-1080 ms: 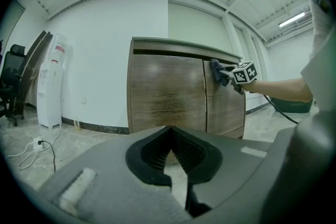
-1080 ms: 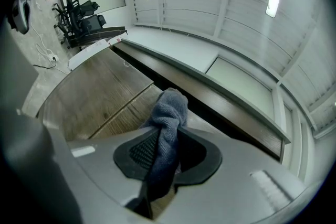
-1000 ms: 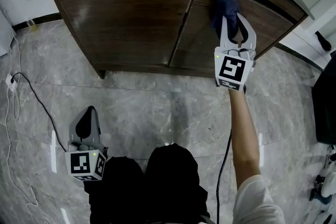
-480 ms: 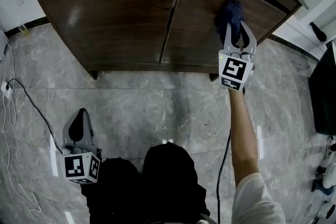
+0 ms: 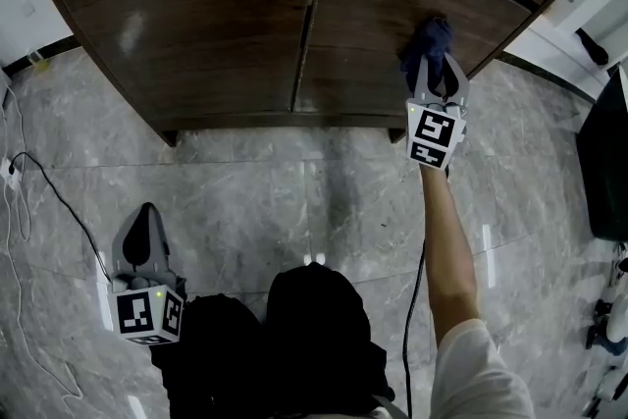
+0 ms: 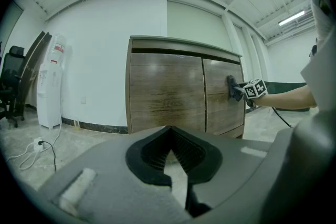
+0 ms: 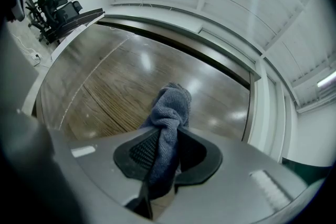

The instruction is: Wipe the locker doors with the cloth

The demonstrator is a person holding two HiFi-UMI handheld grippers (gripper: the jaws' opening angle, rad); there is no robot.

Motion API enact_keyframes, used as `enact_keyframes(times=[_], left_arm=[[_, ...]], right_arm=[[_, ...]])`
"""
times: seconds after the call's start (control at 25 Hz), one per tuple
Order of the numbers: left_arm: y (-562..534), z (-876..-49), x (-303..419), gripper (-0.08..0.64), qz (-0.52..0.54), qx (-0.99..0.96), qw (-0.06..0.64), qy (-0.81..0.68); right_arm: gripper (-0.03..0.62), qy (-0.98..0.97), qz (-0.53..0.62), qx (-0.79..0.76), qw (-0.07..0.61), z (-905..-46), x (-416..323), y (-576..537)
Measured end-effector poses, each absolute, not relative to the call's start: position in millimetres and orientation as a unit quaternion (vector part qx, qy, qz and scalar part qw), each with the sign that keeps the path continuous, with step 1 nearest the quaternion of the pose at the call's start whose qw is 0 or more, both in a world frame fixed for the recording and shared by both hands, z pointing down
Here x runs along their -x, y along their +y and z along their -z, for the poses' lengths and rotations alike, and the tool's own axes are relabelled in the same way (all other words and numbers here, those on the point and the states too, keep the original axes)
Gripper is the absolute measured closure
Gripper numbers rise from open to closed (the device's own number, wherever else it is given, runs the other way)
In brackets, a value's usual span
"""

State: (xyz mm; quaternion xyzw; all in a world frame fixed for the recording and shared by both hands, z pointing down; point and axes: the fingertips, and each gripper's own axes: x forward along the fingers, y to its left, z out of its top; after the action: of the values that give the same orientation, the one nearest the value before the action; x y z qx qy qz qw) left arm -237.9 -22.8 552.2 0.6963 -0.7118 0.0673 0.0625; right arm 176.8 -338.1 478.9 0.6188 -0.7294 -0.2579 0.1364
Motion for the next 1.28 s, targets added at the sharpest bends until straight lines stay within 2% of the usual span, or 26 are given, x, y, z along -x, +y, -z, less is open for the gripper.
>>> enact_keyframes(times=[0.68,1.28], left_arm=[[-21.0,-551.9,238.4,0.560,-0.072,-0.693,0.071,-0.713],[-20.6,-560.0,246.5,0.560,-0.072,-0.687,0.080,-0.719]], right_arm=[[0.515,-0.746,0.134,-0.625,0.187,-606.4,-179.0,-338.7],[0.514,-0.781,0.063,-0.572,0.243,-717.5,-107.8,-322.5]])
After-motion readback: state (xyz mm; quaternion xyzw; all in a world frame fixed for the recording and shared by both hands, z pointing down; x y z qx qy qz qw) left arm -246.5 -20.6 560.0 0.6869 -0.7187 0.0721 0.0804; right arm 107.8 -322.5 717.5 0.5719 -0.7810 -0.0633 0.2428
